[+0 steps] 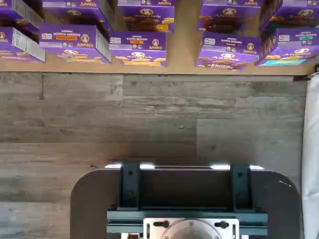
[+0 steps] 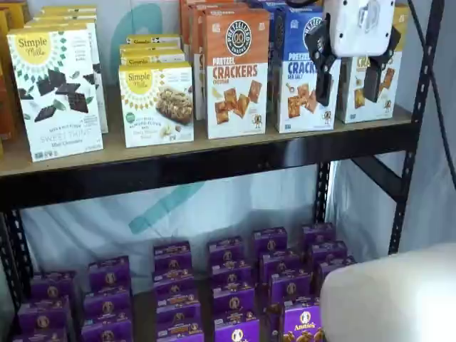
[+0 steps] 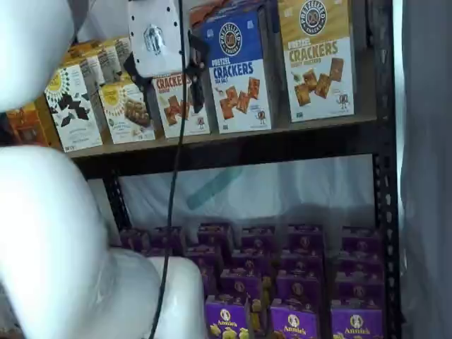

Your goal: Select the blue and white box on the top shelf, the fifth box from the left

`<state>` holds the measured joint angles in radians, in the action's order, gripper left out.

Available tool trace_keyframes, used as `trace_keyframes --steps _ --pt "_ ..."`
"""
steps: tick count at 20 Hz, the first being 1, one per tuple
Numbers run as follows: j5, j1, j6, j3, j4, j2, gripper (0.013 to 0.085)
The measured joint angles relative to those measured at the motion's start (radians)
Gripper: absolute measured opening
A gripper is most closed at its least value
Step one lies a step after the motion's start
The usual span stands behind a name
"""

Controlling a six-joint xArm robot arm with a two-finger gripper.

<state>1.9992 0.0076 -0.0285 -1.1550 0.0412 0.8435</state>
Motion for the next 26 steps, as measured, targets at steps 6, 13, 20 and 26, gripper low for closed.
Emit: trace_keyframes --steps 6,13,20,26 --pt "-0.025 -0.016 0.01 0.017 0.016 0.014 0.085" --pt "-0.094 -0.04 0.038 0.038 0.006 0.02 0.085" --pt "-0.155 -0.021 0.036 -0.014 -0.044 -0.057 0.085" --pt "-0.195 -0.027 0.04 -0.086 -0.041 -0.15 0.085"
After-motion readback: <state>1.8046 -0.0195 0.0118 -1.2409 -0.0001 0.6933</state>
